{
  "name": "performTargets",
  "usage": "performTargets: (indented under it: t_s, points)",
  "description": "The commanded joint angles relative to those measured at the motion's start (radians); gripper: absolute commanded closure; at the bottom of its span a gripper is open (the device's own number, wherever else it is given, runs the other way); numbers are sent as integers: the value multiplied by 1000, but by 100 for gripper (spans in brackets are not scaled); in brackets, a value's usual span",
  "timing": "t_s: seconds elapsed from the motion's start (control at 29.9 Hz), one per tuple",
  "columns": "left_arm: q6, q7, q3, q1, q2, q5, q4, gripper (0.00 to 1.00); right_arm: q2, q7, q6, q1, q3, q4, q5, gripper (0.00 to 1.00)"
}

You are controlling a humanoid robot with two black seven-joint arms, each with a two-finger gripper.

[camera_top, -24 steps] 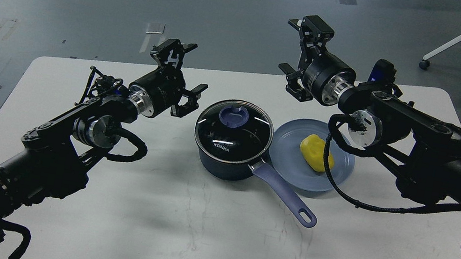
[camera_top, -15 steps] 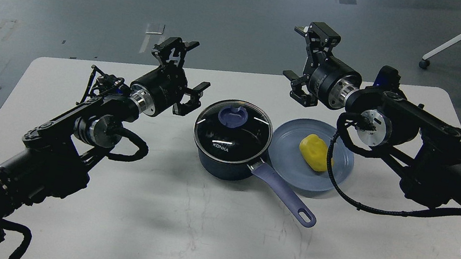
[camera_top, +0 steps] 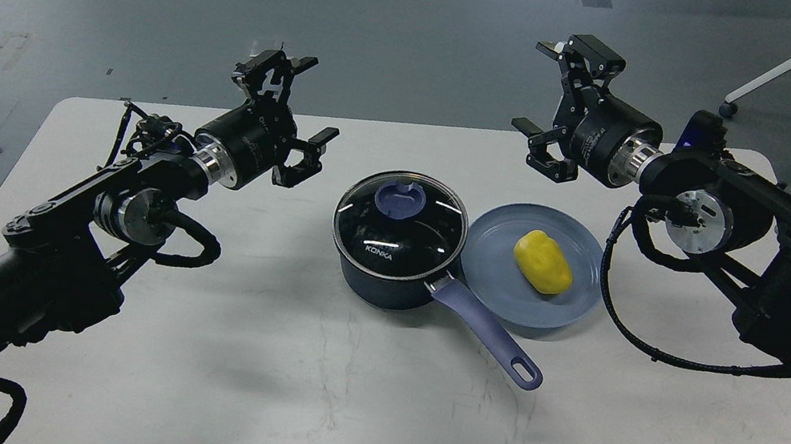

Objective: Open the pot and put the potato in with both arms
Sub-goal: 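Move the left gripper toward the glass lid on the saucepan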

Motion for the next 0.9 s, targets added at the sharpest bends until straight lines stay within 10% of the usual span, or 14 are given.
performTargets:
  t_s: [0.0,0.87]
  points:
    - [-50,12,-20,0,6,-23,0,2,3,3,-1,0,0,0,-1,0]
    - [-45,19,-46,28,1,-98,-14,2,0,20,-21,-6,77,-10,-1,0]
